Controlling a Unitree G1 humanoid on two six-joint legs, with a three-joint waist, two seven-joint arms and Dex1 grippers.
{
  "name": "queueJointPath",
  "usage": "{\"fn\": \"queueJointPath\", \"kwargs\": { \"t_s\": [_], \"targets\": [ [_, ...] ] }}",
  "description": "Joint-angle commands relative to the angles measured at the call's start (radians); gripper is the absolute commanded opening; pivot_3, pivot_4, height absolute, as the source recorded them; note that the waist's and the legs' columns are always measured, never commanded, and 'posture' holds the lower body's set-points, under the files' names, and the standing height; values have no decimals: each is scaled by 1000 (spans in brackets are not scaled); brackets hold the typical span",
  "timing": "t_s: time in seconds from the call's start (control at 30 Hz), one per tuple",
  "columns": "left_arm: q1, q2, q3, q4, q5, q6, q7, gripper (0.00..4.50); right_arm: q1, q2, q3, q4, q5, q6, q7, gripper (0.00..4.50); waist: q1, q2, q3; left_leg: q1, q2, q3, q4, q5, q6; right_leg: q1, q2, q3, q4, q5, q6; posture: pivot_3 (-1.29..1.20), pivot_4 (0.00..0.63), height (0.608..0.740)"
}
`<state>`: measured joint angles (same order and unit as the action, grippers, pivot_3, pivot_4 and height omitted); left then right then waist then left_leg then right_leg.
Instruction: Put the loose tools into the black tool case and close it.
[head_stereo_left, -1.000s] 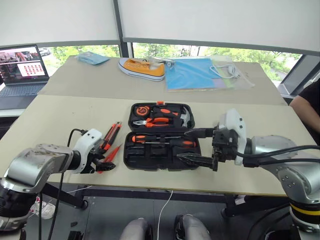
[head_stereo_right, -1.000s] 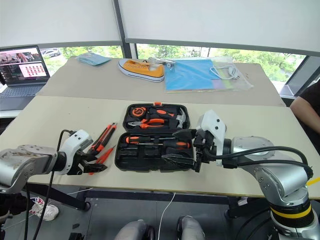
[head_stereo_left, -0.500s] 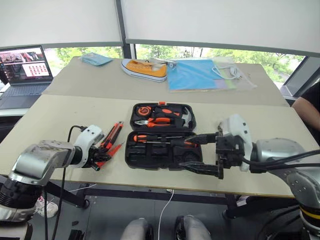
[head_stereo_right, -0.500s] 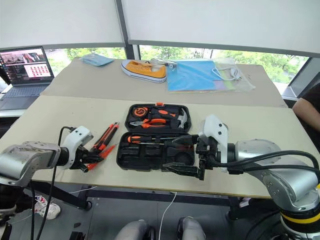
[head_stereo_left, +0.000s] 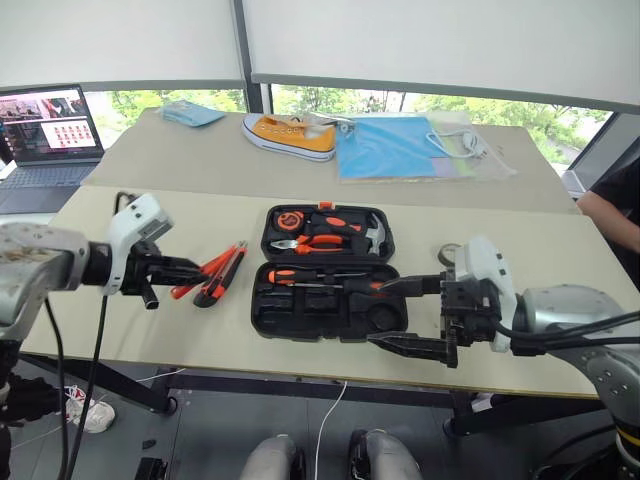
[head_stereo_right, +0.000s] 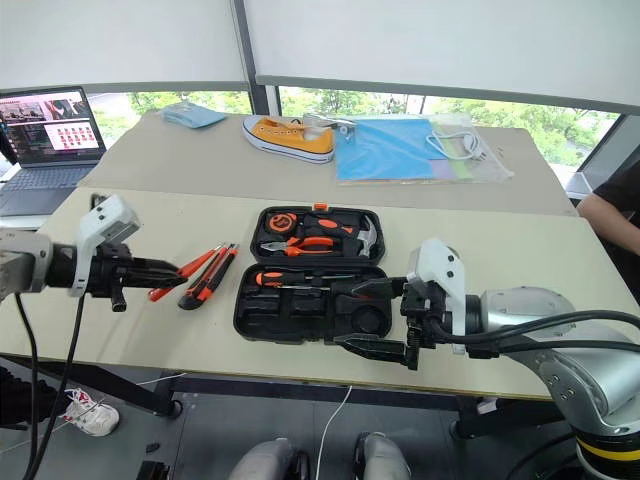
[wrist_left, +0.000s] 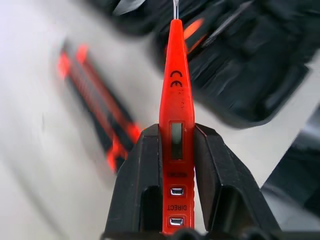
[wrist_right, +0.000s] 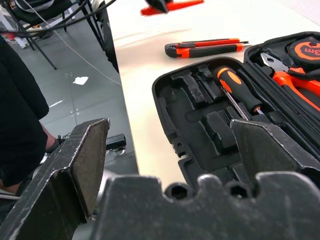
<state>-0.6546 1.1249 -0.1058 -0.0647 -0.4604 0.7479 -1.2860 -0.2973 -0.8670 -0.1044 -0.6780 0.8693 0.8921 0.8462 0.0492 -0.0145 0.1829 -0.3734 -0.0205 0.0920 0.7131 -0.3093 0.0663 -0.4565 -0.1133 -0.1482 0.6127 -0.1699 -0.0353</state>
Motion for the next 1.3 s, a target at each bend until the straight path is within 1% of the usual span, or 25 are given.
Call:
{"fn": "queueJointPath", "kwargs": {
  "t_s": [0.03,0.07,0.1,0.13,0.23,0.37,0.5,0.63,0.7,0.83,1.0,1.13,1.2,1.23,1.3],
  "targets": [
    [-148,-98,-159,114,130,-197,-152,435,-2,-12,-3,-10,-16,-41,14,4500,6,0,0,0,0,0,1,0,0,0,0,-1,0,0,0,0,150,718],
    [-184,-132,-205,158,172,-258,-192,435,0,-13,-2,-8,-21,-44,11,4500,3,0,0,-1,0,1,2,1,2,0,1,-1,0,0,0,0,150,718],
    [-220,-171,-250,207,215,-306,-218,435,5,-12,-2,-10,-24,-46,7,4500,1,0,0,-2,0,1,2,5,8,0,1,0,0,1,0,0,150,718],
    [-247,-200,-280,249,247,-342,-237,435,6,-10,-1,-10,-28,-47,4,4500,-1,0,0,-2,0,2,2,6,10,0,1,0,0,1,0,0,150,718],
    [-313,-299,-345,363,313,-380,-263,435,15,-4,-1,-27,-31,-43,-17,4500,-9,-1,0,-4,0,2,2,7,12,-1,2,0,0,1,0,0,150,718],
    [-346,-369,-380,478,400,-453,-260,435,34,0,-18,-51,-15,-33,-48,4500,-15,-1,0,-5,1,1,2,7,14,-2,3,0,-1,1,0,0,150,718],
    [-377,-434,-377,560,437,-460,-244,435,57,-5,-30,-64,-13,-36,-68,4500,-10,-1,0,-5,2,1,4,6,15,-2,2,-1,0,1,0,0,150,718],
    [-383,-483,-373,589,443,-444,-271,435,66,-2,-38,-60,-14,-43,-80,4500,-10,-1,0,-7,2,0,10,2,21,-1,1,-1,1,1,1,0,150,718],
    [-382,-500,-375,592,453,-432,-278,435,68,1,-37,-56,-18,-47,-85,4500,-10,-1,0,-10,2,0,15,1,24,-2,1,-1,2,2,2,0,150,718],
    [-378,-511,-383,581,472,-406,-296,435,68,4,-33,-55,-22,-52,-95,4500,-11,-1,0,-13,1,0,18,-1,27,-2,0,-1,0,4,5,0,150,718],
    [-383,-527,-393,626,527,-430,-263,435,62,13,-32,-56,-15,-47,-111,4500,-11,-1,0,-12,1,0,18,-1,28,-2,0,0,-1,4,5,0,150,718],
    [-383,-536,-382,629,518,-407,-293,435,56,21,-31,-56,-14,-44,-124,4500,-13,-1,0,-11,1,1,18,-1,27,-1,0,0,0,4,5,0,150,718],
    [-383,-529,-371,618,504,-403,-313,1440,54,24,-30,-55,-13,-43,-130,4500,-13,-1,0,-11,1,1,18,-1,27,-1,0,0,0,4,5,0,150,718],
    [-383,-522,-361,611,496,-406,-320,1662,53,24,-29,-54,-13,-42,-133,4500,-13,-1,0,-11,1,1,18,-1,27,-2,0,0,0,4,5,0,150,718],
    [-380,-490,-342,573,433,-398,-327,2350,55,24,-32,-55,-10,-41,-137,4500,-13,-1,0,-12,1,1,18,-1,27,-2,0,0,0,4,5,0,150,718]
  ]
}}
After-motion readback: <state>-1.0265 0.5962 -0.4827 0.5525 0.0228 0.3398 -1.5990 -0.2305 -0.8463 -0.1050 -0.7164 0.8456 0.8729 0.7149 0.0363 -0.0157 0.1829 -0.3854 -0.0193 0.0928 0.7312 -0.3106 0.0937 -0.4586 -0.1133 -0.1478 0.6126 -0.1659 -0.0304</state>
